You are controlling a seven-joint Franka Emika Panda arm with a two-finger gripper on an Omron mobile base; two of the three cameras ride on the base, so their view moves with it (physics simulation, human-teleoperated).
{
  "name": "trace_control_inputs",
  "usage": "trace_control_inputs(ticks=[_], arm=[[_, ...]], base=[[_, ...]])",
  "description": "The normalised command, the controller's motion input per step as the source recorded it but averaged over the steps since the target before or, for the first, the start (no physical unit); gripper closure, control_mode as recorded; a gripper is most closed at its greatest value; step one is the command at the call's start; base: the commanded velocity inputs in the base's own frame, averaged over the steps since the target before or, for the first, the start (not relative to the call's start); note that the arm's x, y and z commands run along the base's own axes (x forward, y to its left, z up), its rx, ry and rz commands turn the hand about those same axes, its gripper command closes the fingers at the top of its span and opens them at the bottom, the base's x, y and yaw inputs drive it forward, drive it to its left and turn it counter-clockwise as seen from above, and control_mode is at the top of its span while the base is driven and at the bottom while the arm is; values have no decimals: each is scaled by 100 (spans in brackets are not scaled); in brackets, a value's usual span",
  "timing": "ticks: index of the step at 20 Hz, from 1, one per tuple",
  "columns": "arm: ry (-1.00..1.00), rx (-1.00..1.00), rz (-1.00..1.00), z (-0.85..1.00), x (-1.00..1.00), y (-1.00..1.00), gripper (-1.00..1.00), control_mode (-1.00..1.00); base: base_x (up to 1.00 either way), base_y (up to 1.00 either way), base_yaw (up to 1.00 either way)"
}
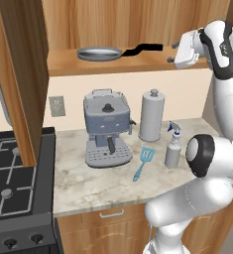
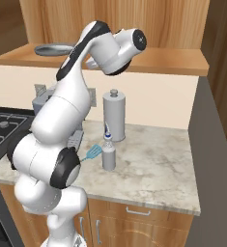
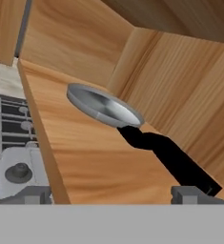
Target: Pick the pan from the cabinet and place it on the stove. Then turn on the stove burner for the pan.
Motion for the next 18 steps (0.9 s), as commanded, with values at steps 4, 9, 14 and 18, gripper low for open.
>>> trace_control_inputs(ticks=[4,9,14,18], arm=[[0,0,0,-5,32,0,-100,-100],[-1,0,0,0,37,0,-100,-100],[-3,0,0,0,37,0,-100,-100],[-1,-2,0,0,38,0,-100,-100]], base=[[0,0,0],[0,0,0],[0,0,0],[0,0,0]])
